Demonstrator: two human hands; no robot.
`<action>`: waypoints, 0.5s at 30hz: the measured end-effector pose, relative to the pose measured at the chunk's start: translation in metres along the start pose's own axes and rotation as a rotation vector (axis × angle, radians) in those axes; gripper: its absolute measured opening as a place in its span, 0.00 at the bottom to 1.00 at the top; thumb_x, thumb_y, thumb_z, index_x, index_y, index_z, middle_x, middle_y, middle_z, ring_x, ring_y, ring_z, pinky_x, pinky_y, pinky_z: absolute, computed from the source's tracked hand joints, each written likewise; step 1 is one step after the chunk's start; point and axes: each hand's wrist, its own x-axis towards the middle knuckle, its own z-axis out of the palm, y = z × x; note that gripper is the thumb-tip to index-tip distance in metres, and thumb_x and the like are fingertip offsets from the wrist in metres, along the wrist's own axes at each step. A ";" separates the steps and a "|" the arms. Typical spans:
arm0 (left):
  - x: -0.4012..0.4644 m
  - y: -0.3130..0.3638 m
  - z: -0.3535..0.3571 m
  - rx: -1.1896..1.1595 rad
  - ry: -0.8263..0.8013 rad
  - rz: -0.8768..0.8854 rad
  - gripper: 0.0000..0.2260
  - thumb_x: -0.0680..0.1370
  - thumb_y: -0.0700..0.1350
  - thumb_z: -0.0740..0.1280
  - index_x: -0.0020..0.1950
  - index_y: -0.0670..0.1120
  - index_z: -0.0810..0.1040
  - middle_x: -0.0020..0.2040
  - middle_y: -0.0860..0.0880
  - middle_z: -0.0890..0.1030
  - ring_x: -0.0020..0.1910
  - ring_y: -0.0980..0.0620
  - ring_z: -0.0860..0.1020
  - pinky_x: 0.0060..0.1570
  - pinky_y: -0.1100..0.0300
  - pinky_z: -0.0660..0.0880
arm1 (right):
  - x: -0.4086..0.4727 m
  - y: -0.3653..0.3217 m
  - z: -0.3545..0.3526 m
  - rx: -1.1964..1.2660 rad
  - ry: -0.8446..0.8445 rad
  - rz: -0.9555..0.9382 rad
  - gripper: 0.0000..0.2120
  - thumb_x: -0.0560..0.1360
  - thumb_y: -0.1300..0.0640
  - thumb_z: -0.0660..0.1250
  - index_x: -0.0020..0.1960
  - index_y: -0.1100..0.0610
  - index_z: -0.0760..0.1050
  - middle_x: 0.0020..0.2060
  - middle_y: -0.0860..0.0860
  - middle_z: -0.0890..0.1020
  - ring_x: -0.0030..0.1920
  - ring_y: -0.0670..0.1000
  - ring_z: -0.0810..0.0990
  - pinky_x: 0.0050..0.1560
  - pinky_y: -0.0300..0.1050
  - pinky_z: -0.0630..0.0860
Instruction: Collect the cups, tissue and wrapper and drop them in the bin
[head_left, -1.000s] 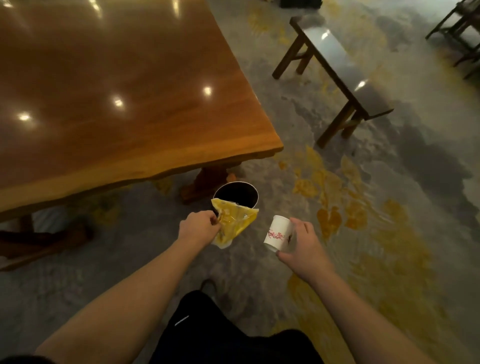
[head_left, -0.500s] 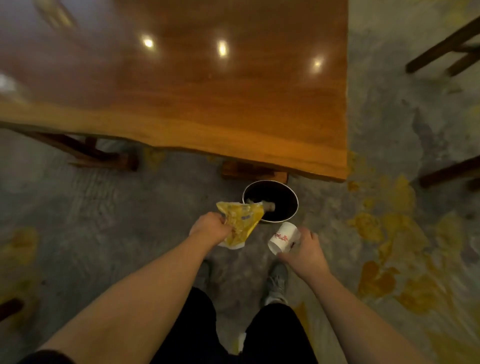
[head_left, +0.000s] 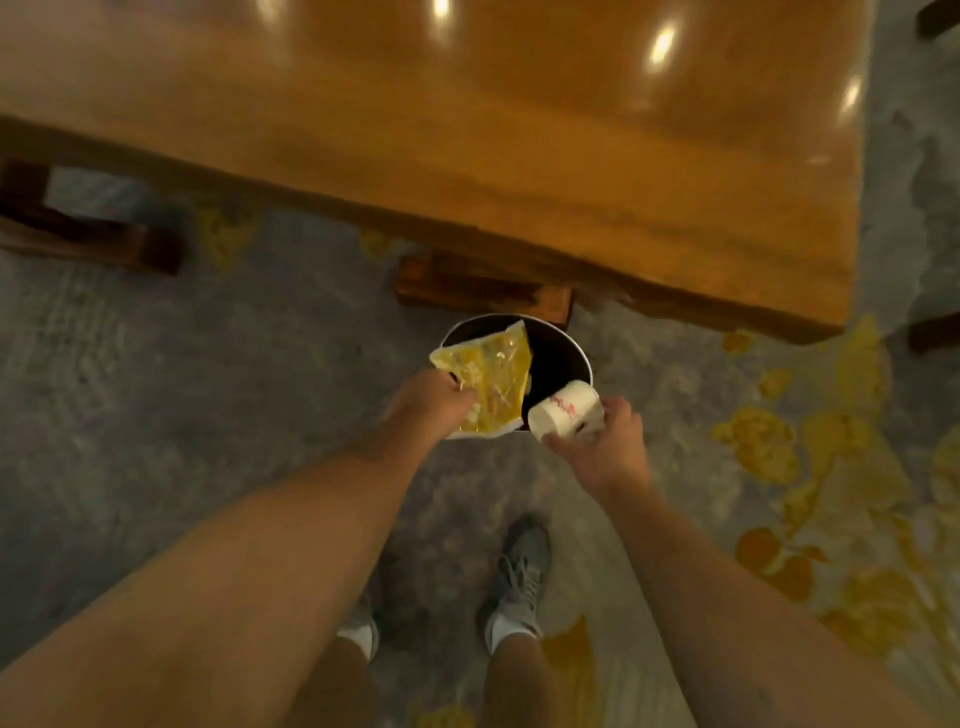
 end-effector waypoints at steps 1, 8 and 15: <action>0.010 0.002 0.003 0.014 0.015 0.011 0.19 0.73 0.60 0.68 0.32 0.47 0.74 0.42 0.43 0.83 0.44 0.40 0.81 0.45 0.51 0.78 | 0.009 0.001 0.005 -0.011 -0.004 -0.001 0.43 0.60 0.47 0.83 0.69 0.55 0.67 0.60 0.52 0.70 0.56 0.55 0.76 0.53 0.50 0.76; 0.052 0.009 0.029 0.031 0.012 0.014 0.35 0.71 0.72 0.63 0.55 0.41 0.82 0.51 0.40 0.83 0.50 0.39 0.81 0.46 0.49 0.75 | 0.042 0.017 0.030 0.016 0.025 0.034 0.45 0.59 0.46 0.84 0.70 0.57 0.68 0.63 0.54 0.72 0.58 0.55 0.77 0.56 0.53 0.78; 0.055 -0.011 0.029 -0.031 0.100 0.113 0.23 0.76 0.68 0.60 0.55 0.51 0.78 0.42 0.54 0.77 0.46 0.48 0.78 0.38 0.55 0.72 | 0.046 0.021 0.039 0.021 -0.025 0.047 0.46 0.63 0.49 0.83 0.74 0.52 0.64 0.69 0.51 0.70 0.62 0.55 0.77 0.54 0.49 0.79</action>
